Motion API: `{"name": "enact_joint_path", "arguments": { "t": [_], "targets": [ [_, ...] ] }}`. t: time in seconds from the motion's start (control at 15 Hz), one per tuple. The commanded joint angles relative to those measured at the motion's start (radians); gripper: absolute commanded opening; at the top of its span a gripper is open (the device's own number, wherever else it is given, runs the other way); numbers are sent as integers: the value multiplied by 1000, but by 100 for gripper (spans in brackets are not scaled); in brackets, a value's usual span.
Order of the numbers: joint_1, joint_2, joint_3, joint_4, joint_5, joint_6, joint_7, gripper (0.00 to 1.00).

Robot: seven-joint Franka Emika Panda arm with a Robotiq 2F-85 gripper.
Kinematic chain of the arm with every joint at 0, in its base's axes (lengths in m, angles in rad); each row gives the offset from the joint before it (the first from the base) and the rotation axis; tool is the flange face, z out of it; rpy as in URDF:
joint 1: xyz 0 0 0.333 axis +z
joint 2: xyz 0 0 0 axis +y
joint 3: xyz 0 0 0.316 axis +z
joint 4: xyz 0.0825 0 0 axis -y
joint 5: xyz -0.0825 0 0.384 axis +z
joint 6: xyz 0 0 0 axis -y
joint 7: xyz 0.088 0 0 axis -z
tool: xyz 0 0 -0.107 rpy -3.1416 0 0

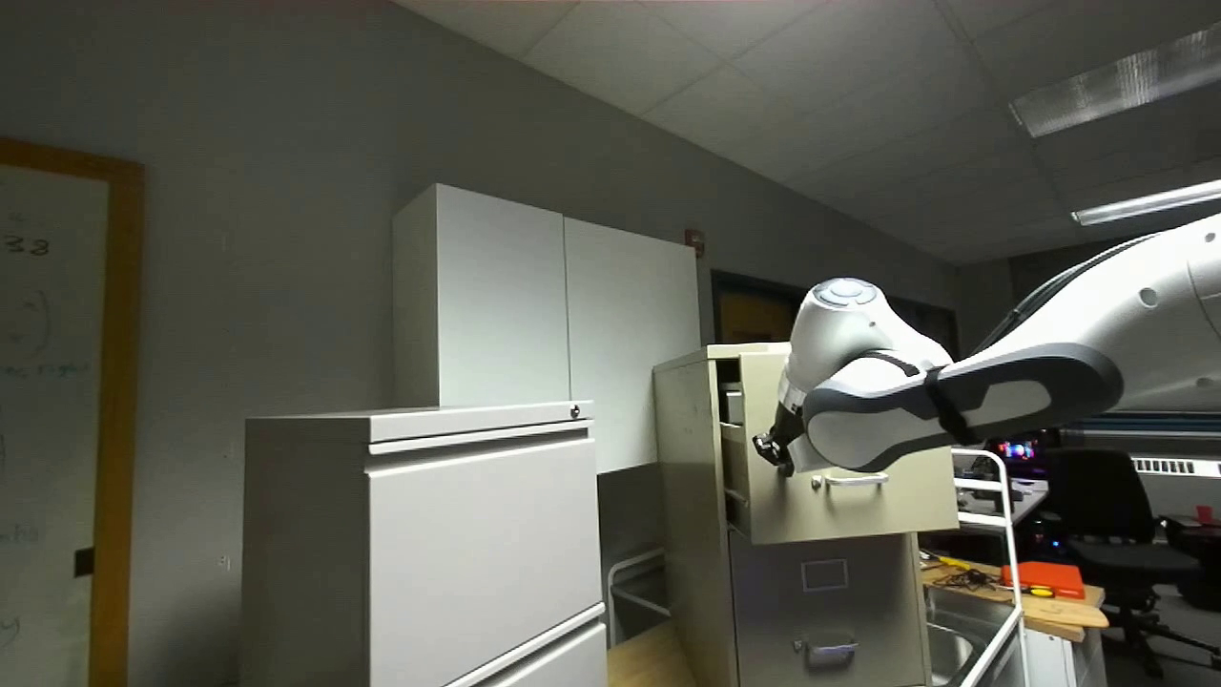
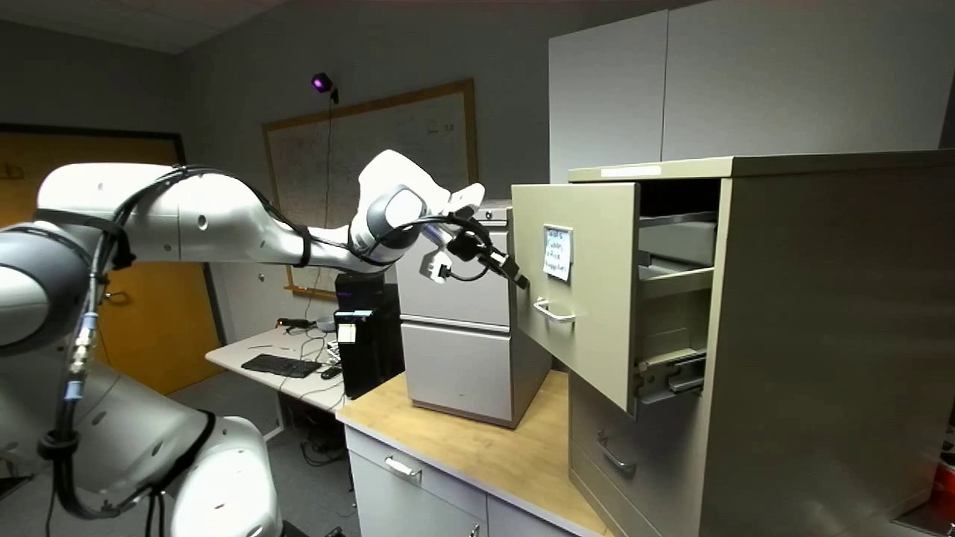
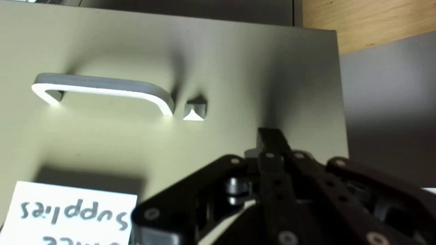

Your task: Close the upper cabinet drawer

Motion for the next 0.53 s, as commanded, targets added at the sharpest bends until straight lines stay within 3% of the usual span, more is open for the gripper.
{"name": "enact_joint_path", "arguments": {
  "t": [0.0,0.47],
  "targets": [
    [-51,155,3,110,-40,132,-9,0],
    [-31,314,-25,238,0,153,-40,0]
  ]
}}
